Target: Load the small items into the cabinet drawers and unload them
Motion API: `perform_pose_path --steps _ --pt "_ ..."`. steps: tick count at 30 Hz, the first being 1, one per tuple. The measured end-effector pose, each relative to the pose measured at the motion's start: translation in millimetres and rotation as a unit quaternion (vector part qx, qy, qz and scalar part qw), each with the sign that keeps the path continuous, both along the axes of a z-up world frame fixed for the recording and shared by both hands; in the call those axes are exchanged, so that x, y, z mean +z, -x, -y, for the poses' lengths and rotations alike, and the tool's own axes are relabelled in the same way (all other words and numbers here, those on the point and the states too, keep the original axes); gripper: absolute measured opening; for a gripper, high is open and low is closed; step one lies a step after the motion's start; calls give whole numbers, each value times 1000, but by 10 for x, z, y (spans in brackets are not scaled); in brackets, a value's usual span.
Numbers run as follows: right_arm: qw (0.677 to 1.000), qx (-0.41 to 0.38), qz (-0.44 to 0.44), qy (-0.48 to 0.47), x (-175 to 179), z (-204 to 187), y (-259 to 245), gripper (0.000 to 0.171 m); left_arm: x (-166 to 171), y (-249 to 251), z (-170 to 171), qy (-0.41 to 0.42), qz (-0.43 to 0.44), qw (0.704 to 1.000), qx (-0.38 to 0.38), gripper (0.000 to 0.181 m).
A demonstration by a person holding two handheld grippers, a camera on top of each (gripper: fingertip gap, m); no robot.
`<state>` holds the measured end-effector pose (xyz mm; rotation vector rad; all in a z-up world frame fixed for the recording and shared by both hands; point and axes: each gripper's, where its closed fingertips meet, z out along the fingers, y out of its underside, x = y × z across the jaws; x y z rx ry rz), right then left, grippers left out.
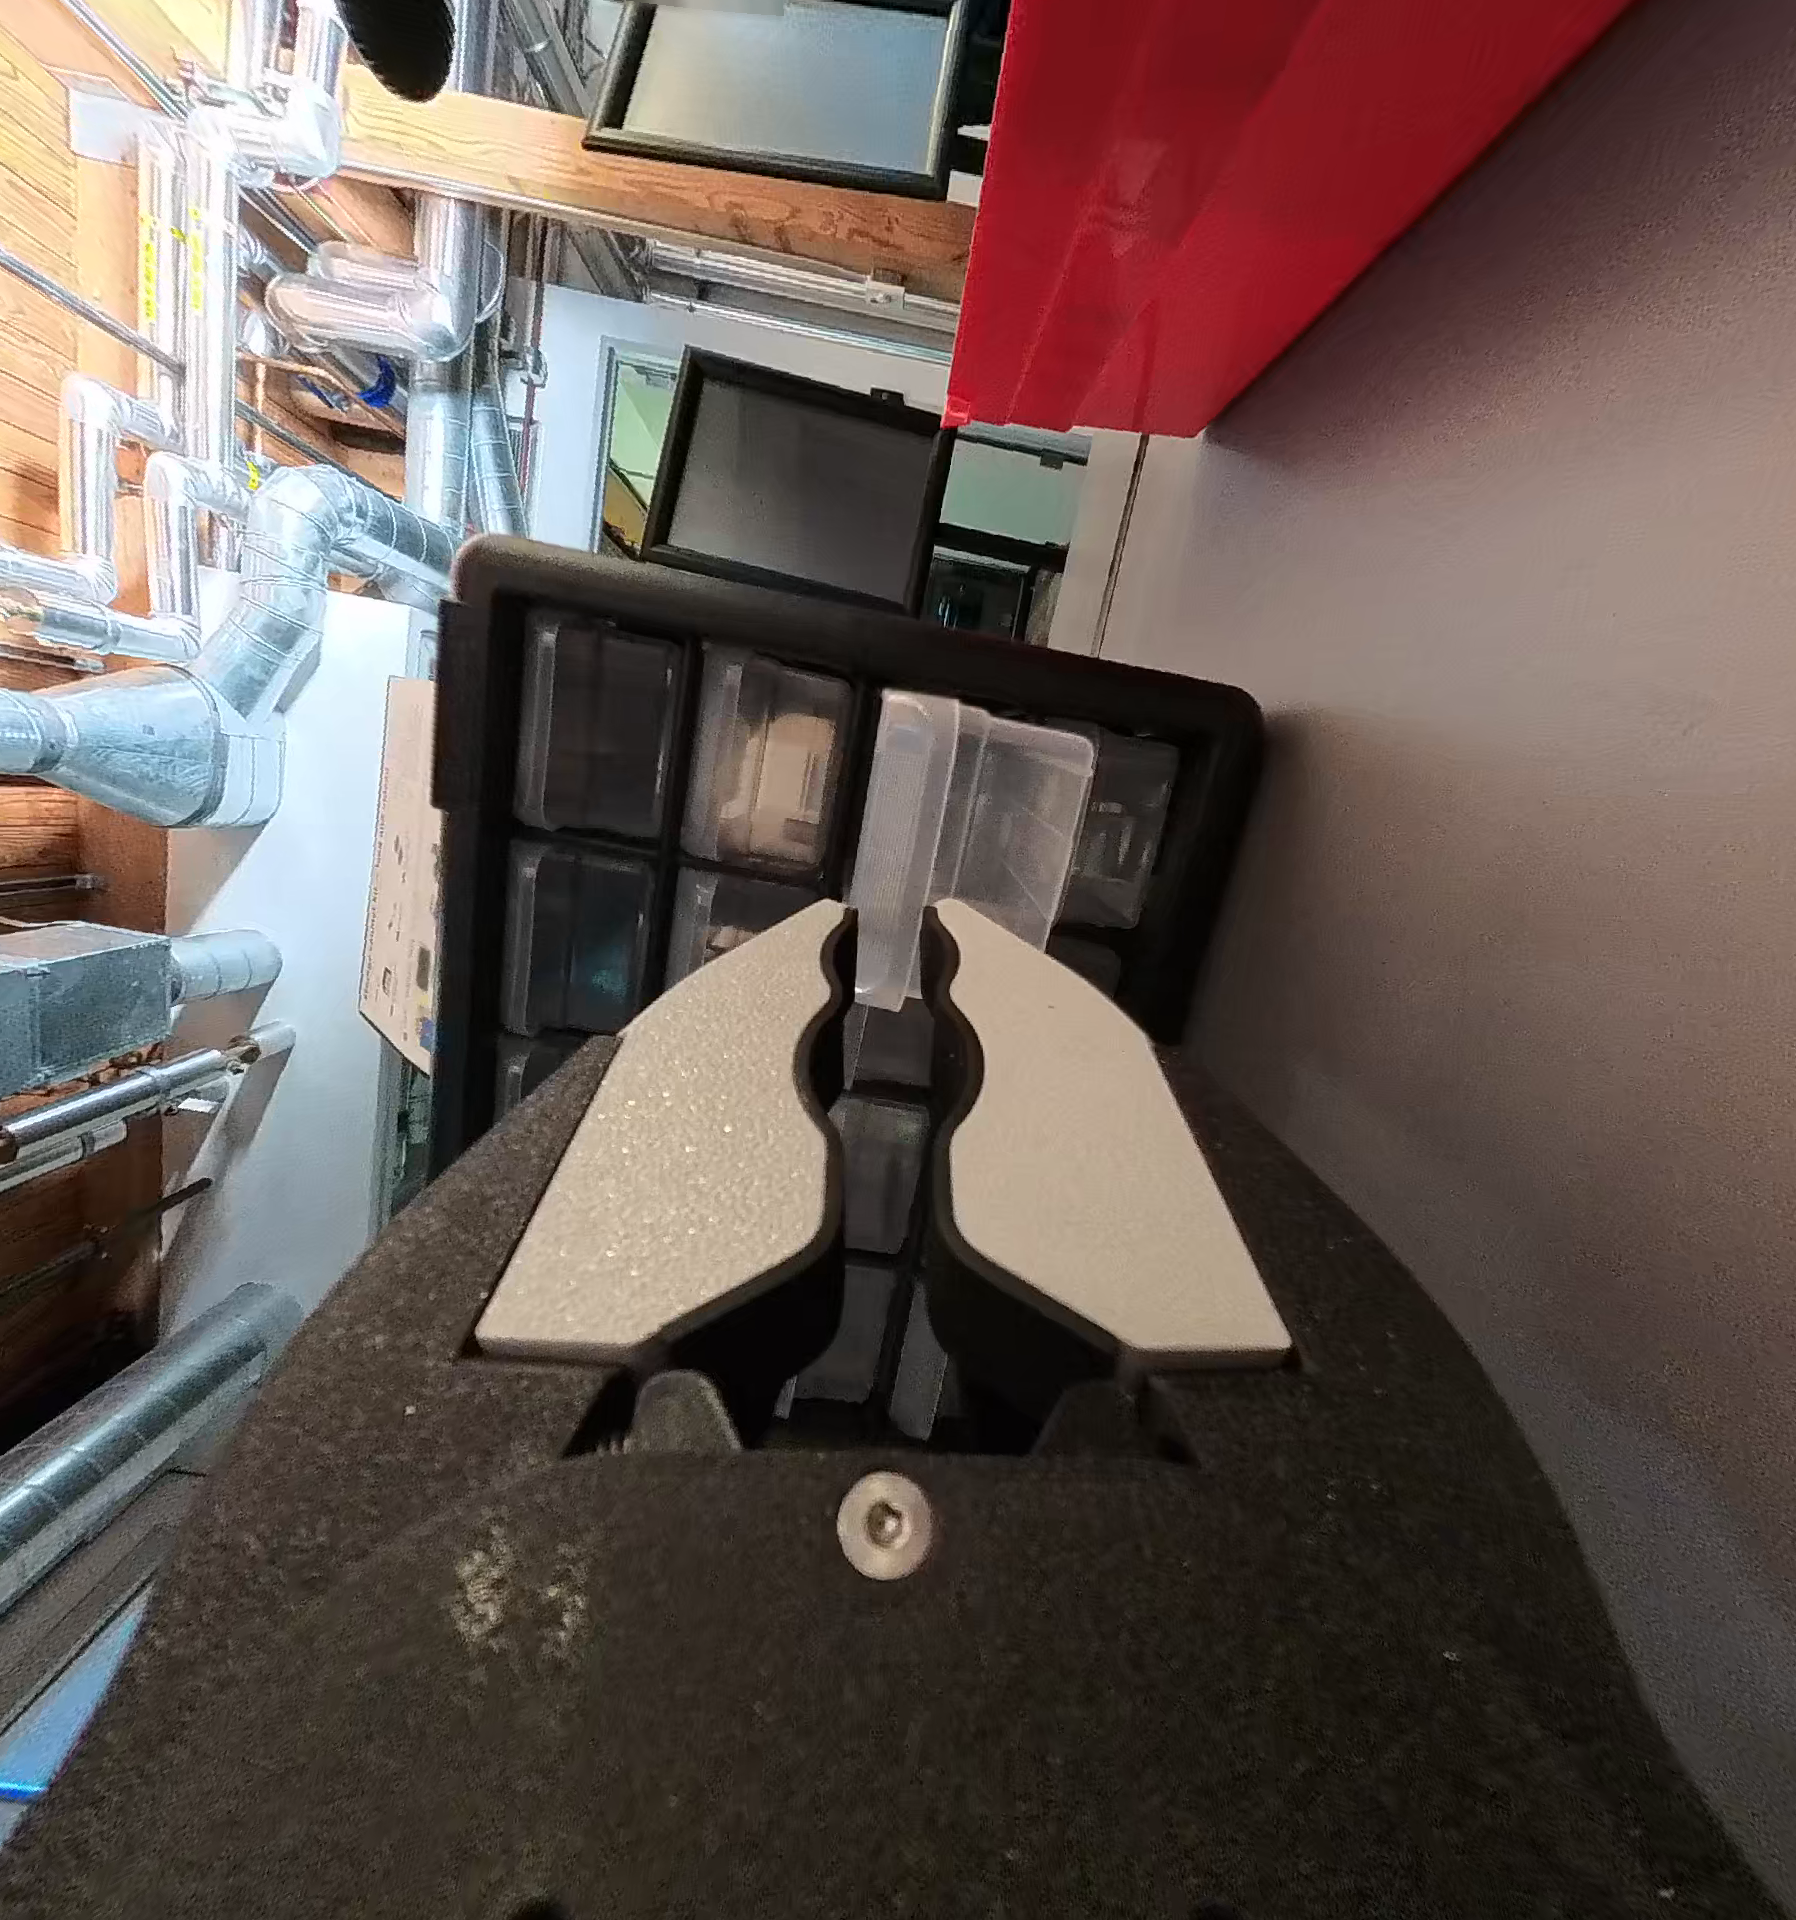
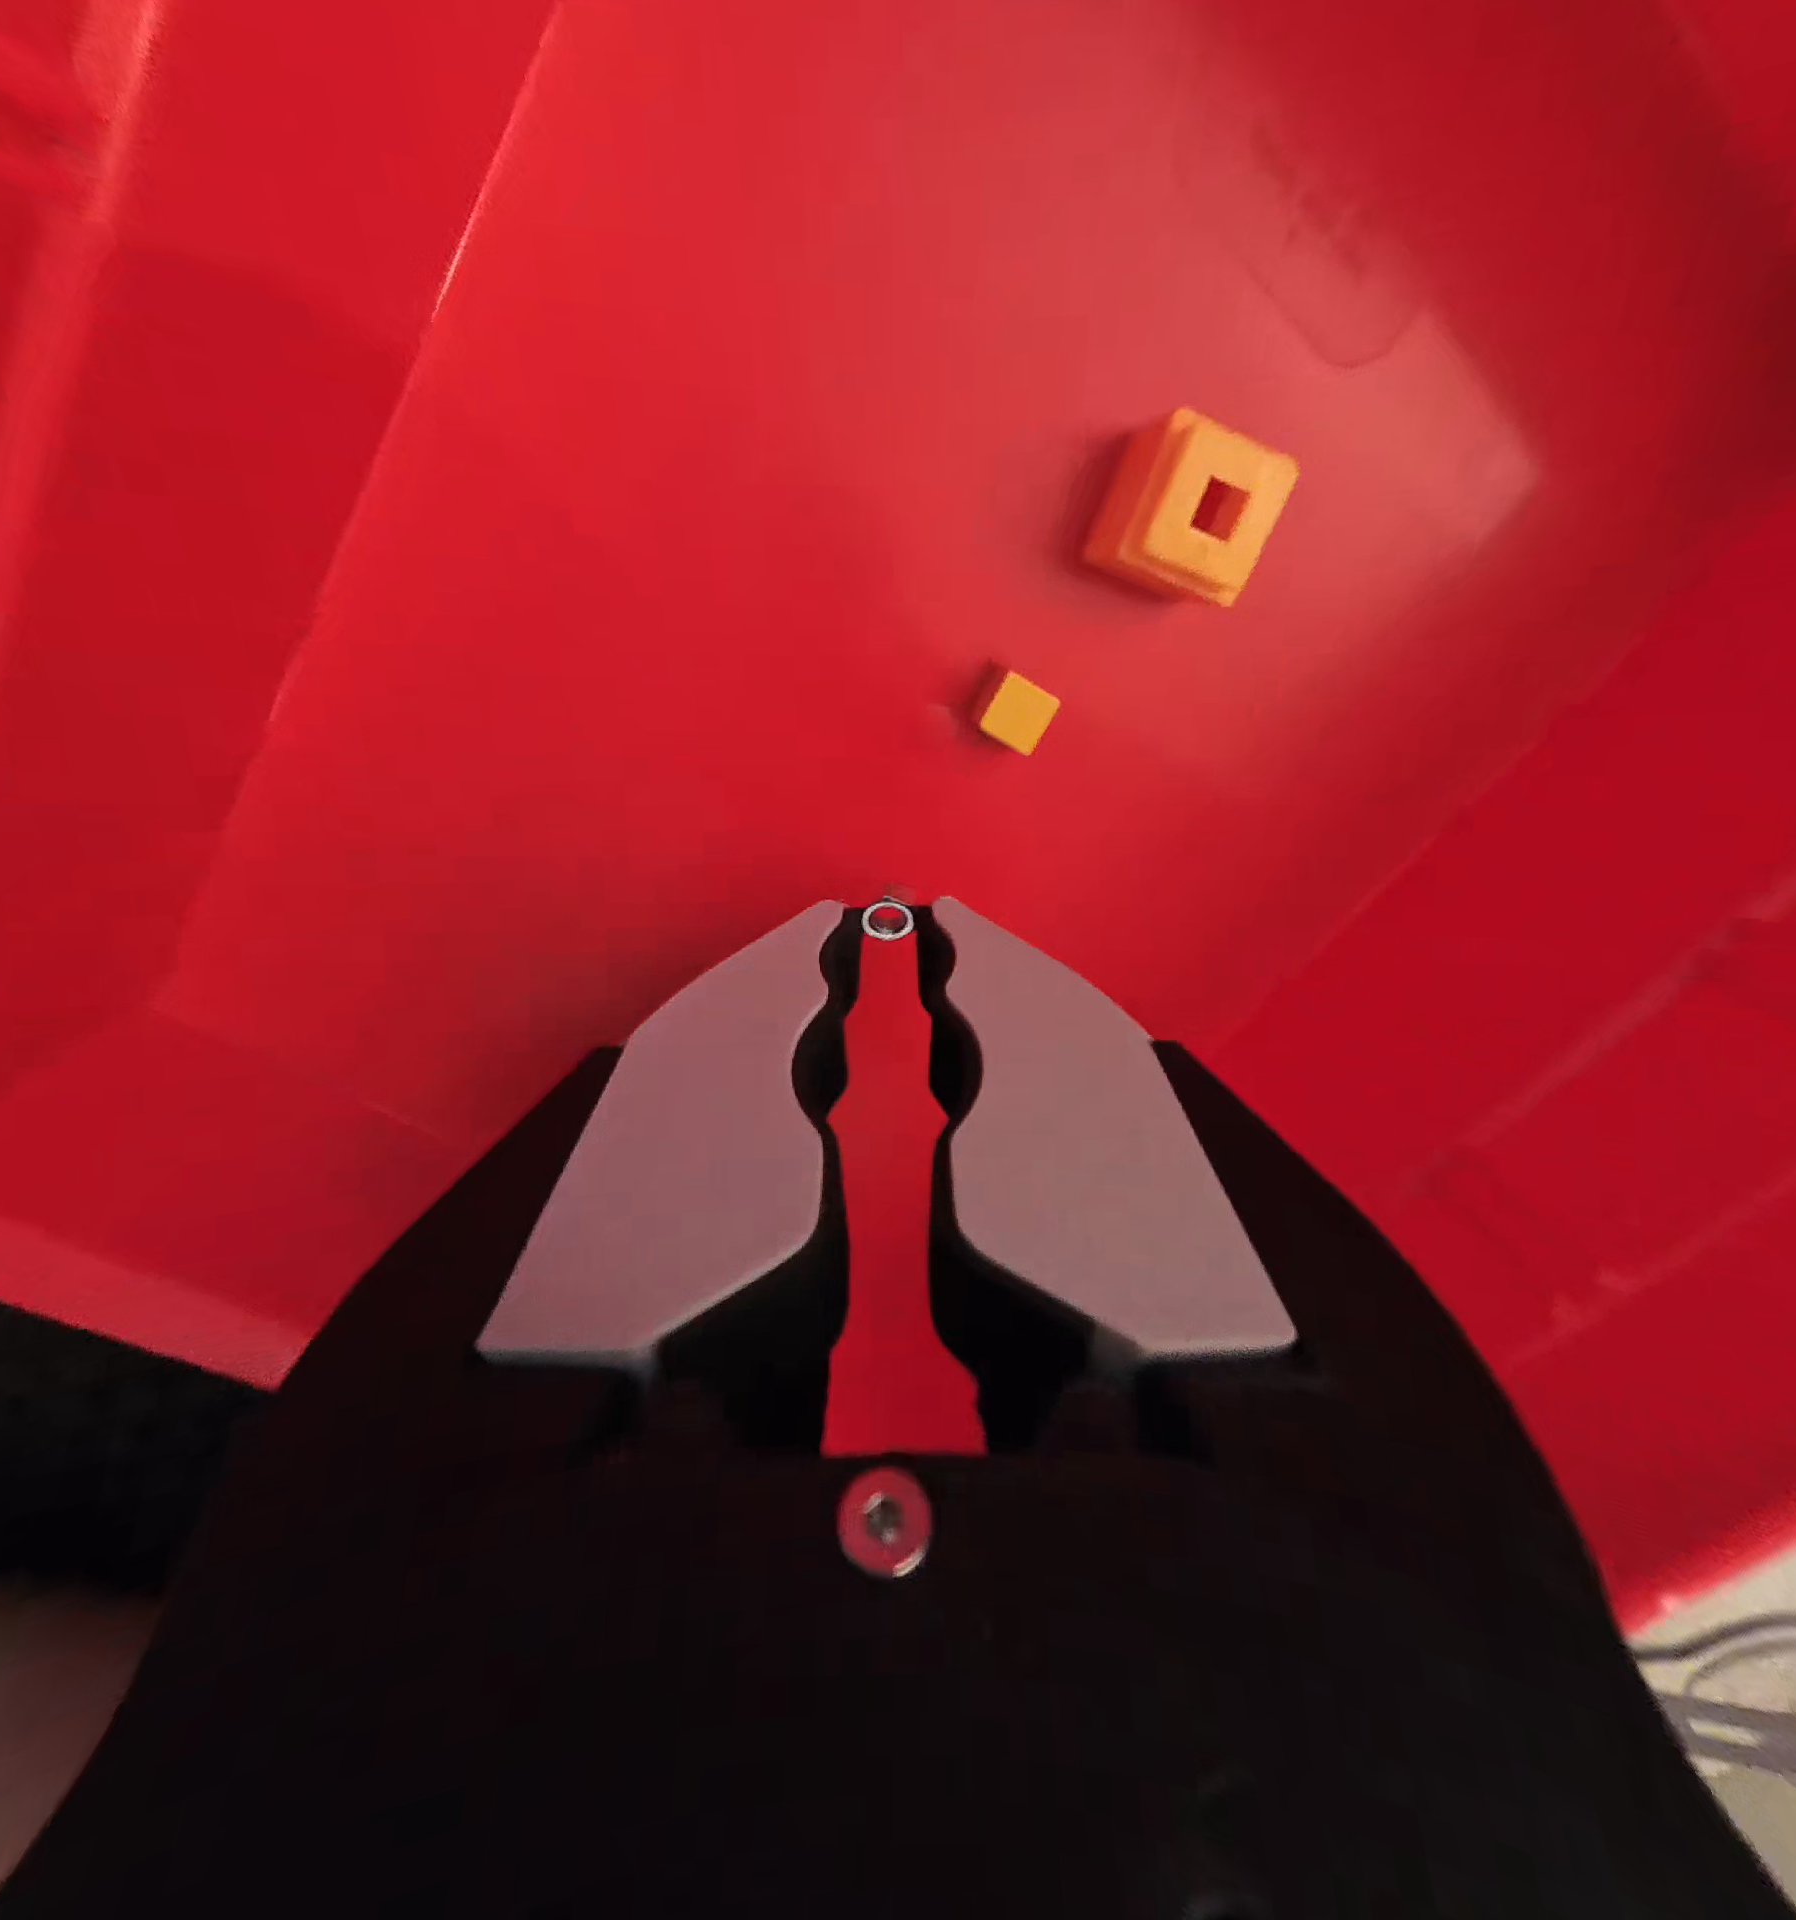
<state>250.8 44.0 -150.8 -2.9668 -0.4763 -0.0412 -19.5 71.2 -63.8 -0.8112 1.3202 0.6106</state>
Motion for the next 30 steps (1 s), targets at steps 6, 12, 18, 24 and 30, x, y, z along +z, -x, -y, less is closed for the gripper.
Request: perform_pose_path --steps 6,12,18,24,30 --pt "1000 1 -22 -17 -80 -143 34 12 30 -52 -129 -3 -5 1000 7 11" --pt "995 2 -55 -79 205 -173 78 23 26 -114 -267 -11 -21 1000 18 11" --pt "992 24 -23 -120 512 -151 104 23 19 -192 -462 -17 -30 999 32 10" --pt "990 41 -24 -137 613 -111 145 23 25 -256 -633 -26 -31 998 46 10" --pt "987 30 -38 -151 644 -84 73 22 21 -311 -756 -34 -33 996 75 12"
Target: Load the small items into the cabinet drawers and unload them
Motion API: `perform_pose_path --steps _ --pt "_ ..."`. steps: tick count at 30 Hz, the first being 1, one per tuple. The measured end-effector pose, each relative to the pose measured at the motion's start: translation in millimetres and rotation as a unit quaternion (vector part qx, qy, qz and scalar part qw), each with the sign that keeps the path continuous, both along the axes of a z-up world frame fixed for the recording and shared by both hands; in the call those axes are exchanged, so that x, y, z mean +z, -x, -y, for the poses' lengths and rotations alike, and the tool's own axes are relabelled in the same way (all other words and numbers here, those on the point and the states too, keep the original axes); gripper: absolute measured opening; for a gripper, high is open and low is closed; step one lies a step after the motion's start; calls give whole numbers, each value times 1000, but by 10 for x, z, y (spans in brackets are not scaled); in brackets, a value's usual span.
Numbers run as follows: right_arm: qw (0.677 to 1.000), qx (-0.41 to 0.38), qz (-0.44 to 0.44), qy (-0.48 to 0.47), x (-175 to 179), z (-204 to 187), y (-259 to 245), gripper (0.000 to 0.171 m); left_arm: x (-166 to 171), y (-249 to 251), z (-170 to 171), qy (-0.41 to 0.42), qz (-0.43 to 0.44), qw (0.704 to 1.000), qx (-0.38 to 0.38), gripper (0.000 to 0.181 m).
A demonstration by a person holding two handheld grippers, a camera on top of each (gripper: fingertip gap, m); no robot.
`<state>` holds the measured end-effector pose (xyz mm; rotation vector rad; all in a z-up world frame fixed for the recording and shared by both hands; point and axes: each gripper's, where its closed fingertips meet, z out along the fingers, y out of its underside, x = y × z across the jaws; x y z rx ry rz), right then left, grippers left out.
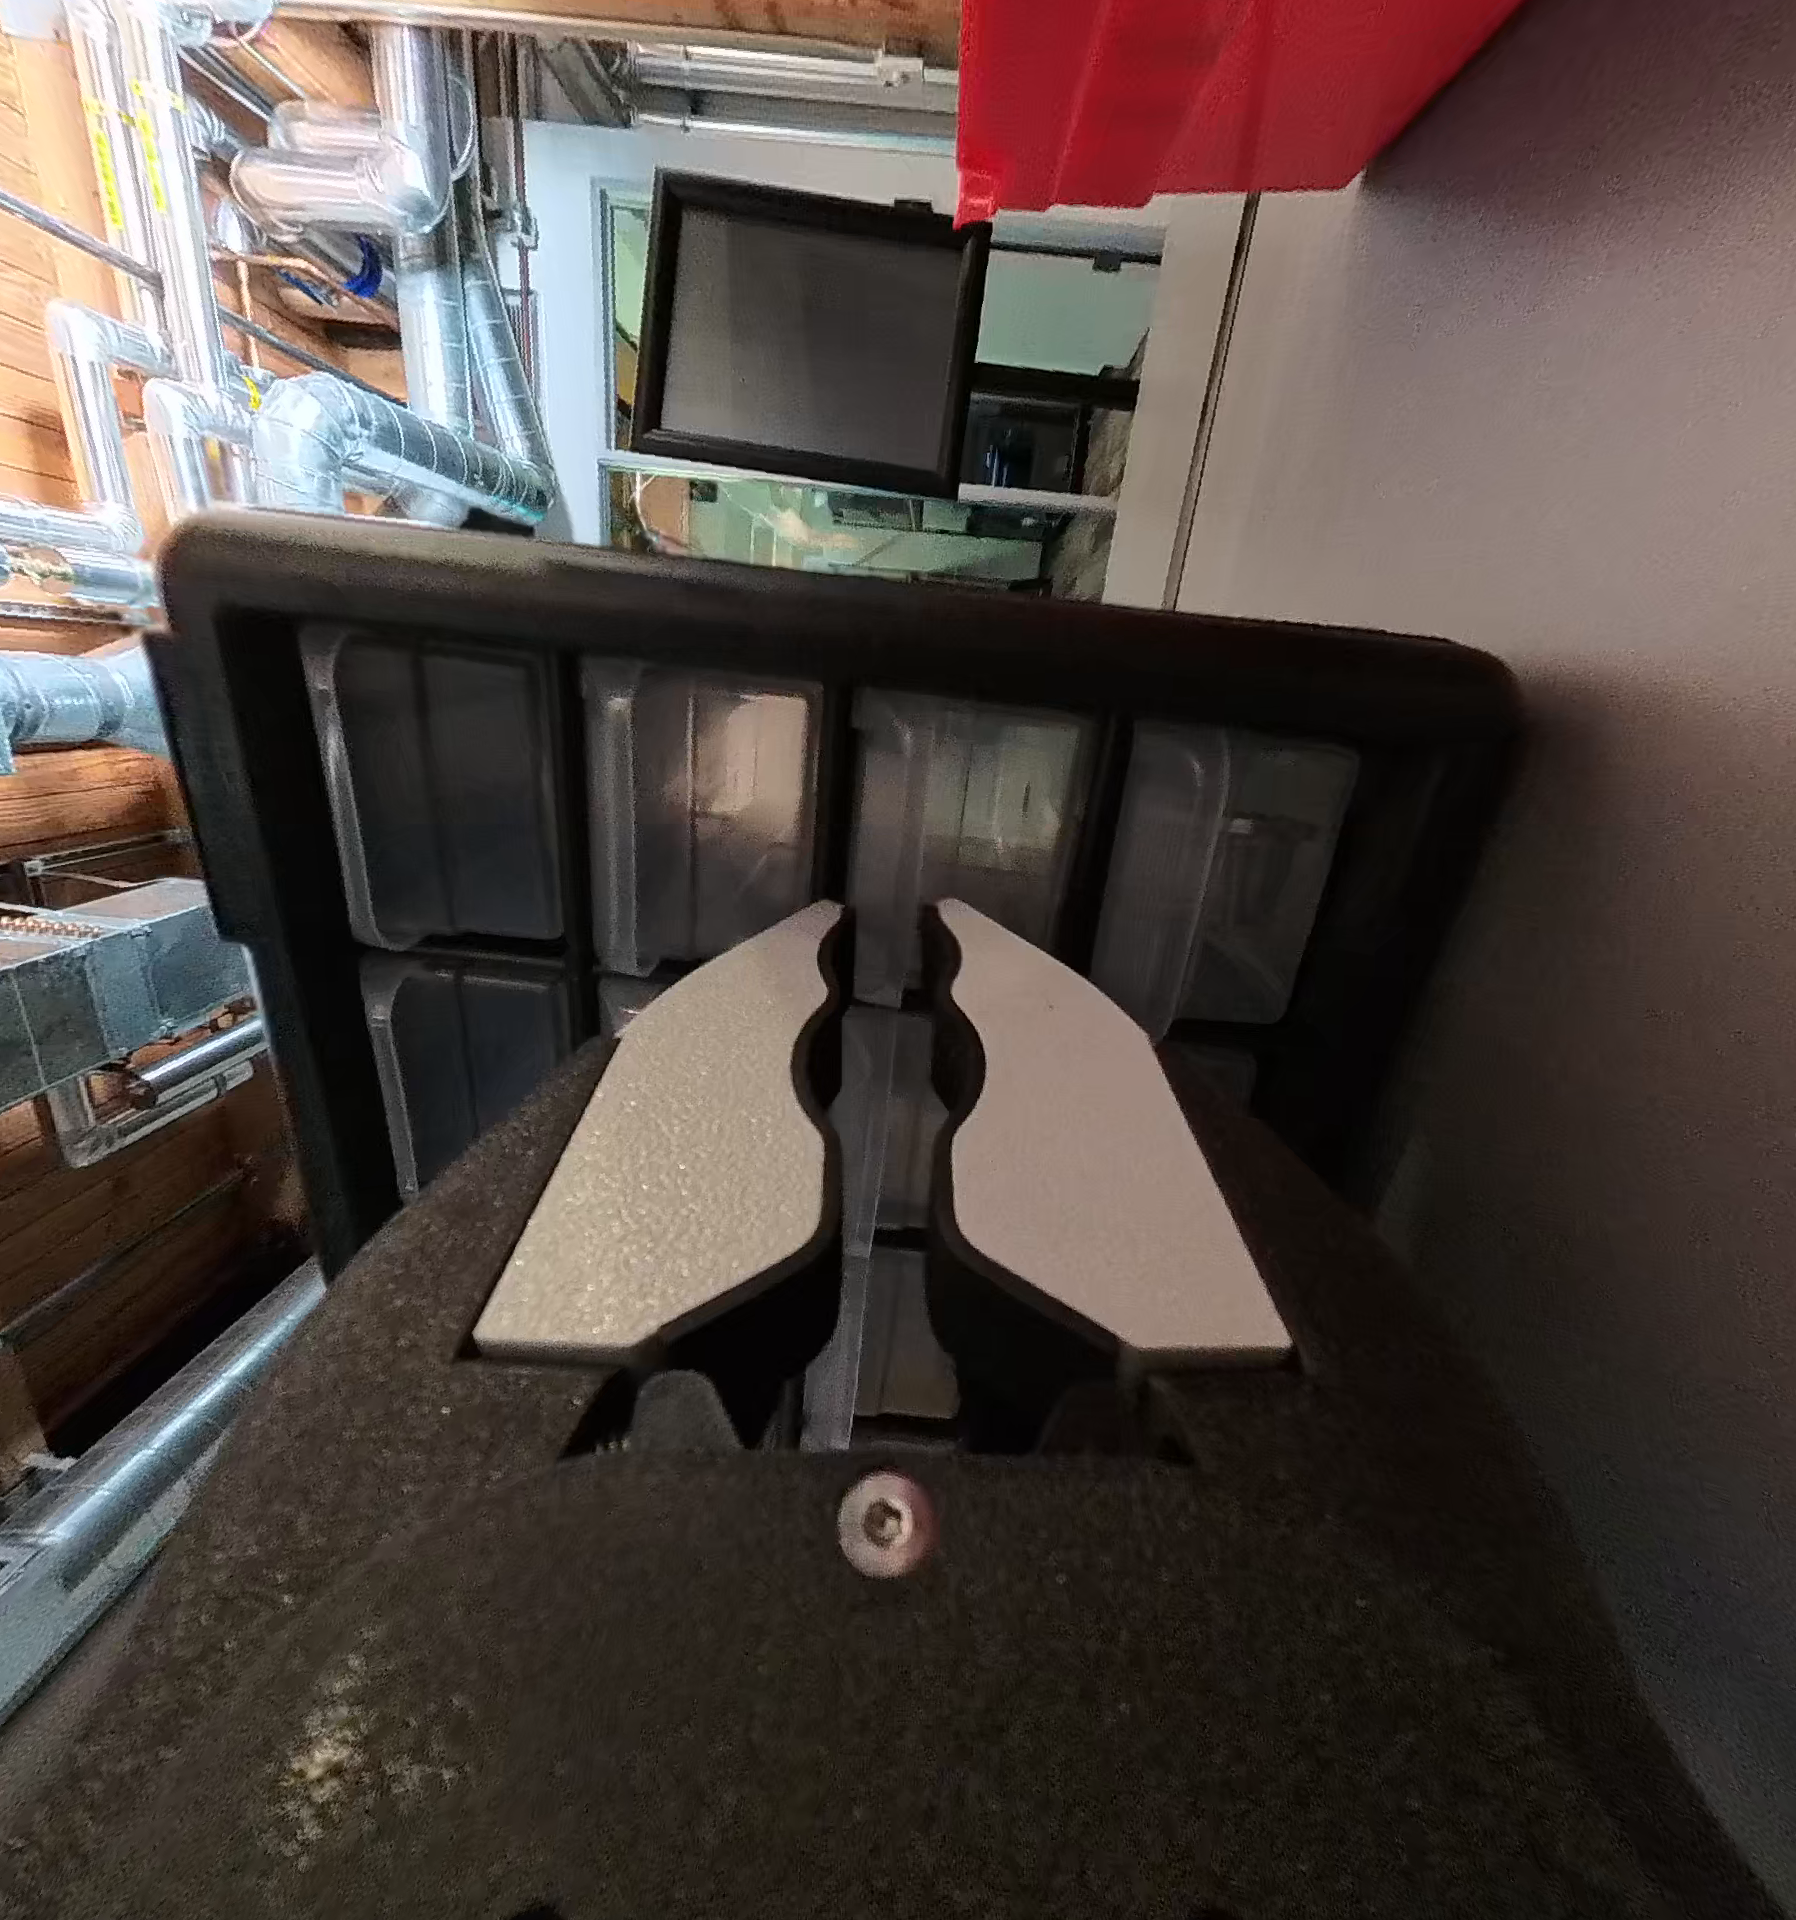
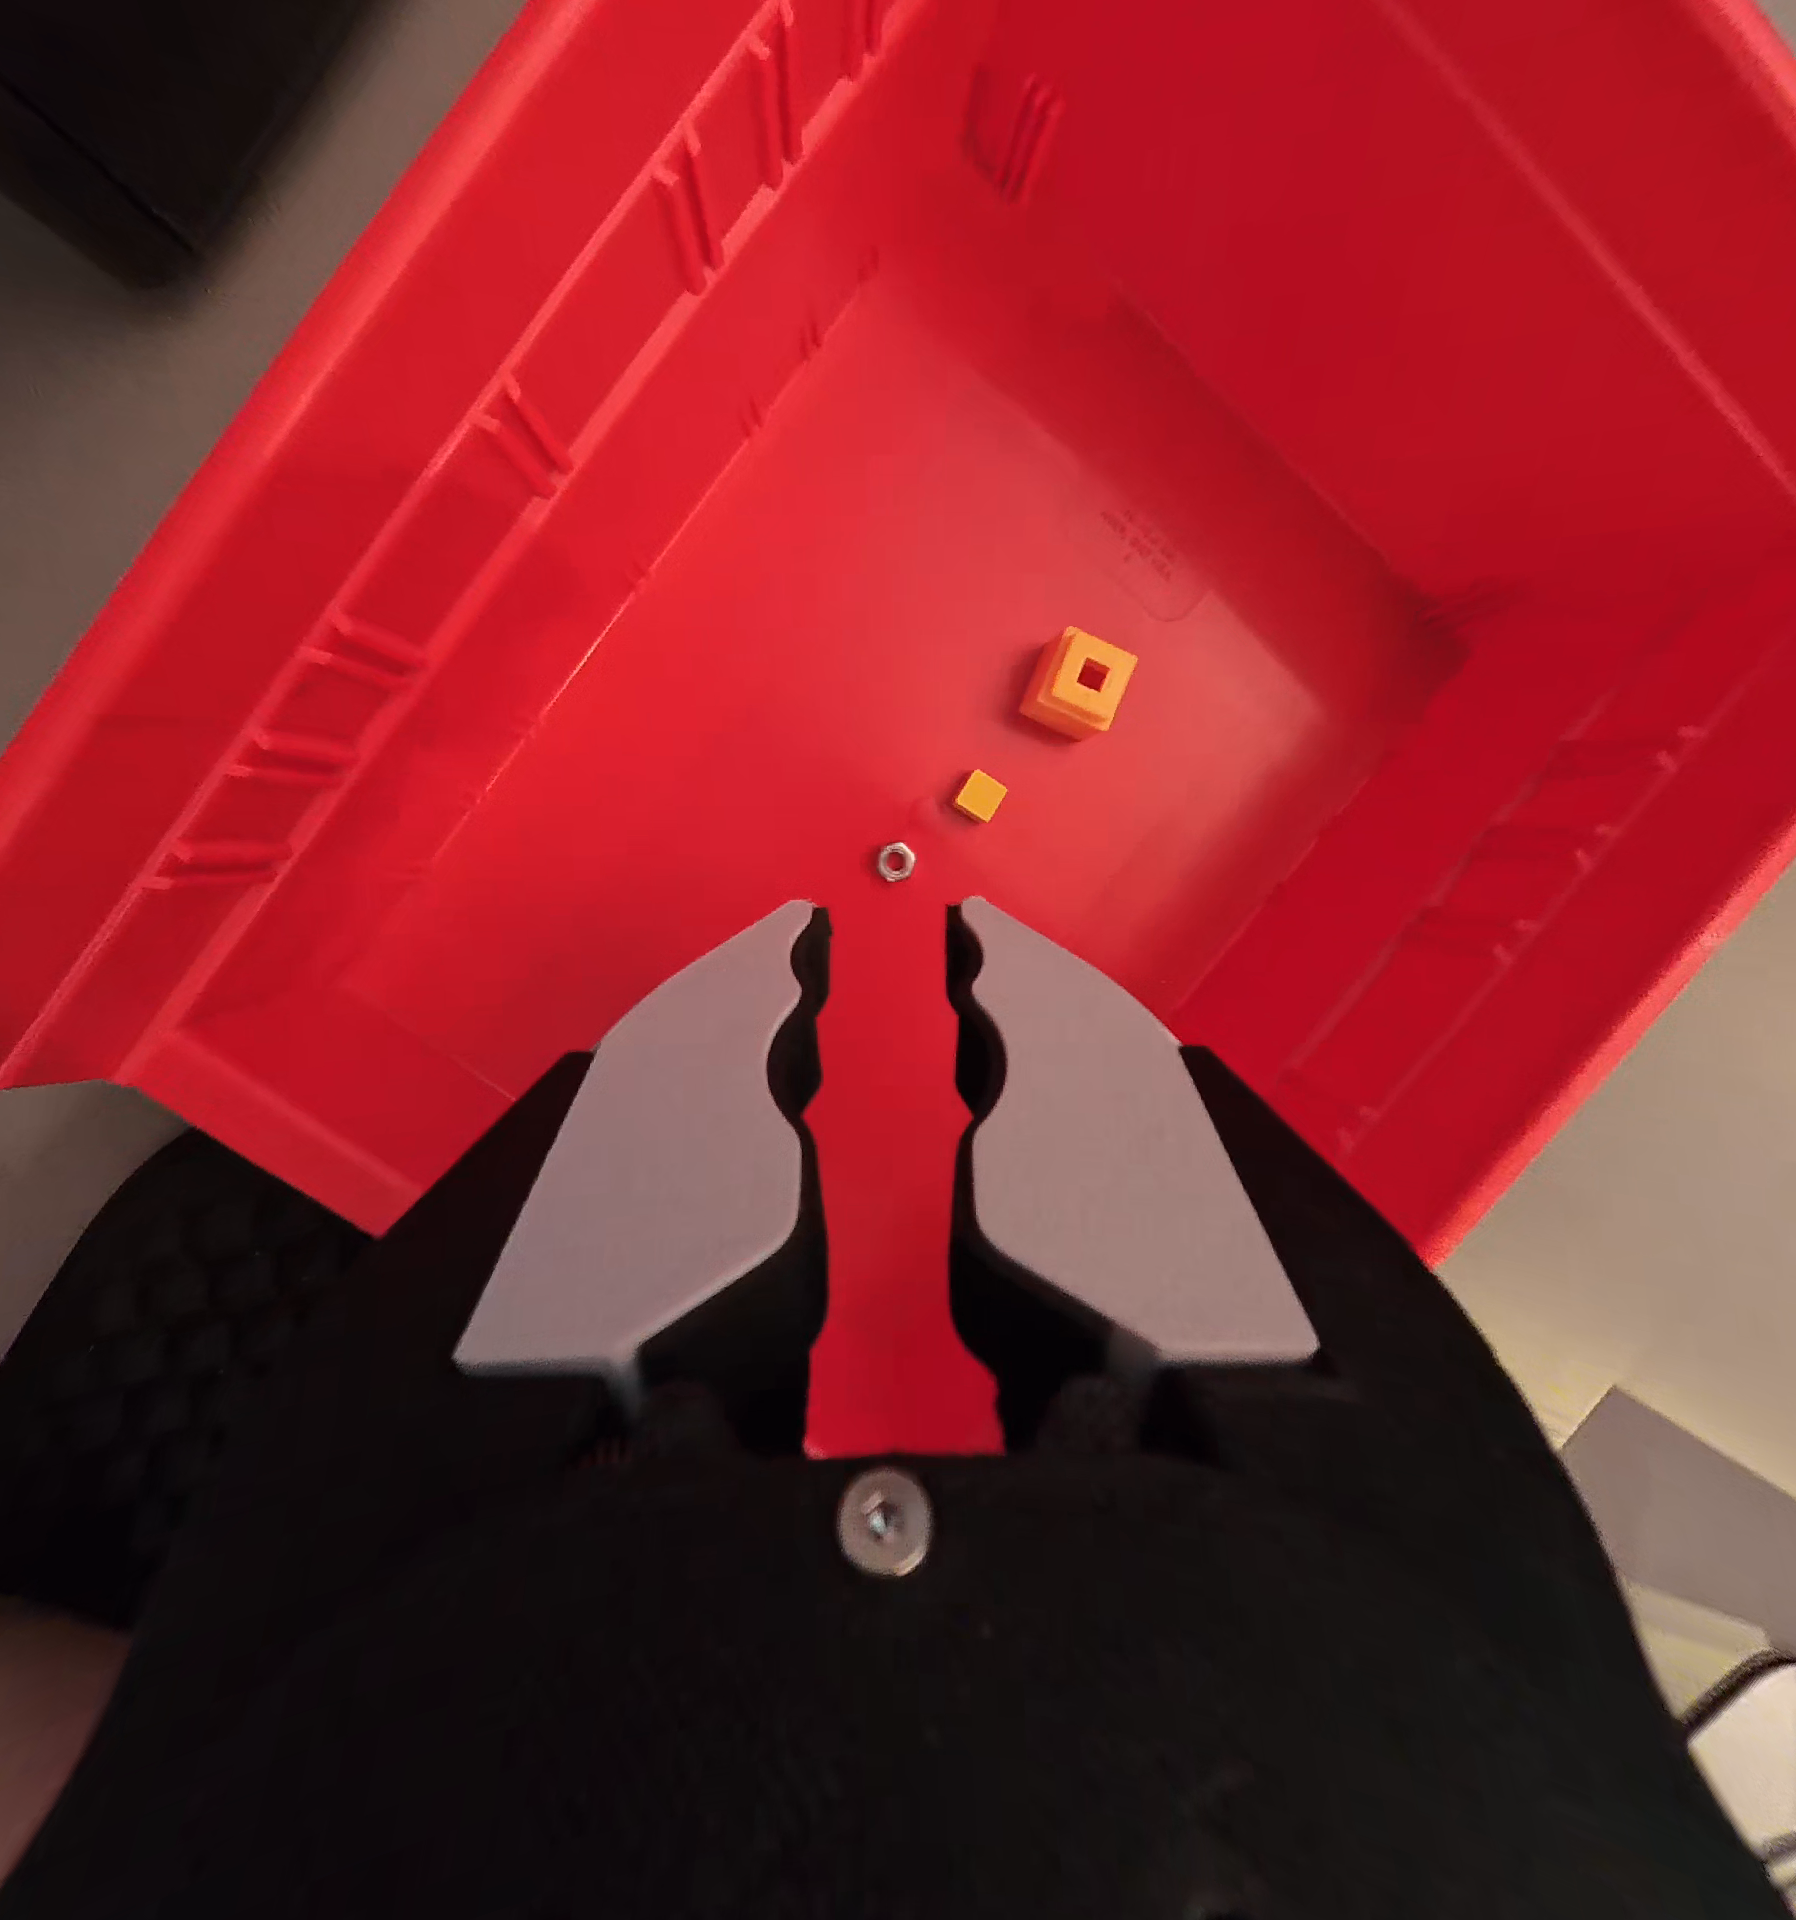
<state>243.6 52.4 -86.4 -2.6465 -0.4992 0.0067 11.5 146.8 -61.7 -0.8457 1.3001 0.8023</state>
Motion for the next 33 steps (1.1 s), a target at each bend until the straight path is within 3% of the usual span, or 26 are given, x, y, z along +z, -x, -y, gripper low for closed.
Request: perform_pose_path --steps 2,5,13,22,27,33 --pt "1000 -8 -4 -1 7 -10 -16 22 -29 17 1 6 5 1000 6 17" --pt "1000 0 -4 -4 21 -16 15 22 -43 135 69 29 29 999 12 39" --pt "1000 14 0 -8 54 14 63 22 -426 824 330 144 23 989 15 33" --pt "1000 13 -1 0 26 71 40 22 -565 1108 211 140 3 989 45 28" --pt "1000 19 -1 -9 77 63 53 22 -384 963 79 84 21 996 27 25" --pt "1000 24 8 2 51 55 70 22 -340 699 -22 0 -22 1000 17 25"
